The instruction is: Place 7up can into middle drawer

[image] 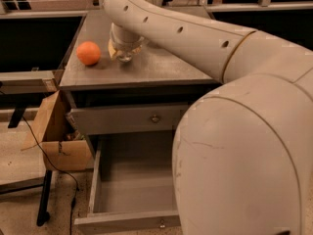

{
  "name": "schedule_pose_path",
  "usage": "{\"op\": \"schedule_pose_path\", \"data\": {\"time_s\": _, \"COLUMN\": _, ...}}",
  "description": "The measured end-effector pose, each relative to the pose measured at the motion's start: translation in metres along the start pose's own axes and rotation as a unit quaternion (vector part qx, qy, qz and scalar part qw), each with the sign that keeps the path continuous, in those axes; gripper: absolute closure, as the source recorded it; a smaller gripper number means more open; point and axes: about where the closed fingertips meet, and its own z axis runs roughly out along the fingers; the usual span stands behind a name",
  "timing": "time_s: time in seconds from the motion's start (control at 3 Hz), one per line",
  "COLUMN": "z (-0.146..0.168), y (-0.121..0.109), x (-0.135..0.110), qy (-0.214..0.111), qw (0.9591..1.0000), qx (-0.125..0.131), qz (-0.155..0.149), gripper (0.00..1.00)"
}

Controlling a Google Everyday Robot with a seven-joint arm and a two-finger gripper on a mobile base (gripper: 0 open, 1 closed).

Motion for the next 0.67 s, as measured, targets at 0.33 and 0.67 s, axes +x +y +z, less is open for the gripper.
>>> {"op": "schedule_pose_path", "data": {"time_s": 0.33, "z": -0.022, "y": -0.009, "x": 0.0, "qy": -0.014, "qw": 0.9998, "qx": 0.009, "qz": -0.006, "gripper": 1.0}}
{"op": "schedule_pose_path", "data": {"time_s": 0.67, "z": -0.055, "y": -0.02, "x": 0.005, "qy": -0.03, "qw": 0.9995, "qx": 0.008, "qz": -0.012, "gripper": 1.0}}
